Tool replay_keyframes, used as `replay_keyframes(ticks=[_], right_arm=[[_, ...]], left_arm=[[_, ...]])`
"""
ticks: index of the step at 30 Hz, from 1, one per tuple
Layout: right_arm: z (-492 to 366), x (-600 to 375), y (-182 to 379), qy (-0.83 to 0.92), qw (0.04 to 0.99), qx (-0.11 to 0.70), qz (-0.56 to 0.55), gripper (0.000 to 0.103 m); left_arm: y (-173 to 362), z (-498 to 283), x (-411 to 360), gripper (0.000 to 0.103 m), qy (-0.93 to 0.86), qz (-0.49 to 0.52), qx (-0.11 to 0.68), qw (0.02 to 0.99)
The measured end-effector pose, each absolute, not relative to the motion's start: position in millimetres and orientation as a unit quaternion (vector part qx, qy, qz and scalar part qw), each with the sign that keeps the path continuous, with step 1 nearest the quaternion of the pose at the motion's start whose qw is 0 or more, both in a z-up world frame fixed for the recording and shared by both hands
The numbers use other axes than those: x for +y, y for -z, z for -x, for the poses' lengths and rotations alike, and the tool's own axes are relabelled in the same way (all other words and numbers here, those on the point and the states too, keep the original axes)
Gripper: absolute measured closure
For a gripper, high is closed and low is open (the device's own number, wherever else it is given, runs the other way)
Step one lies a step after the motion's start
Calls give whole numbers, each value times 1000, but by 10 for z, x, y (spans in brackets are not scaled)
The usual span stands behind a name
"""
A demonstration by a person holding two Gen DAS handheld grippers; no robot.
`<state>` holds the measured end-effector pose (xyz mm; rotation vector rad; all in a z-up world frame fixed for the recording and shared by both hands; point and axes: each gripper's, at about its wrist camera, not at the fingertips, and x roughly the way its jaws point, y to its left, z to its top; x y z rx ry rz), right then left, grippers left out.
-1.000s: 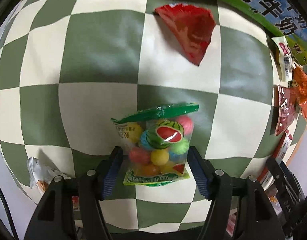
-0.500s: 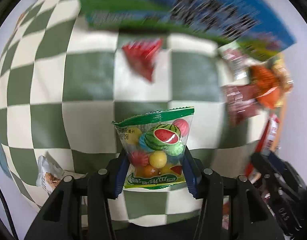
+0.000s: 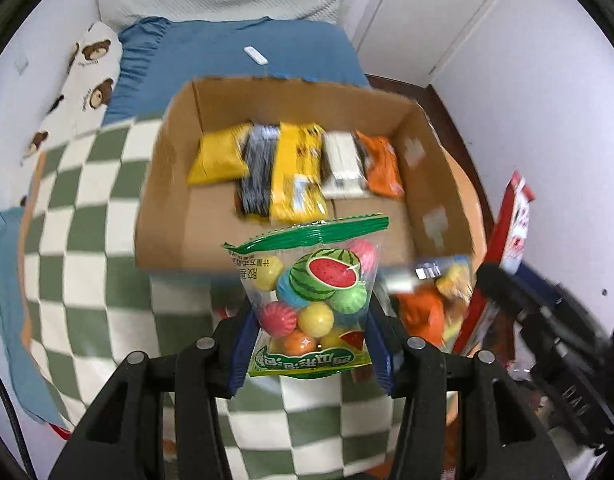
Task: Organize snacks
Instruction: 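Carry both packets over the cardboard box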
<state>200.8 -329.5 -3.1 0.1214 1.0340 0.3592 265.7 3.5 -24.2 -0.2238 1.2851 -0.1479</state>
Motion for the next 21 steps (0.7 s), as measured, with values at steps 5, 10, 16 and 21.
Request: replay_keyframes(ticks=[5, 10, 16, 21], right_arm=[[-2662, -3084, 72, -167, 850, 498, -29, 55], [-3171, -2846, 402, -168, 825, 539, 2, 55], [-3461, -2636, 987, -172, 783, 597, 29, 55], [-3555, -2553, 1327, -176, 752, 634, 41, 54]], left_arm=[[346, -3207, 155, 56, 48, 95, 615, 781], [704, -3622, 283, 56, 20, 68, 648, 759], [1249, -3836, 381, 56, -5, 37, 698, 715], [1612, -3831, 429, 55, -7, 41, 731, 682]])
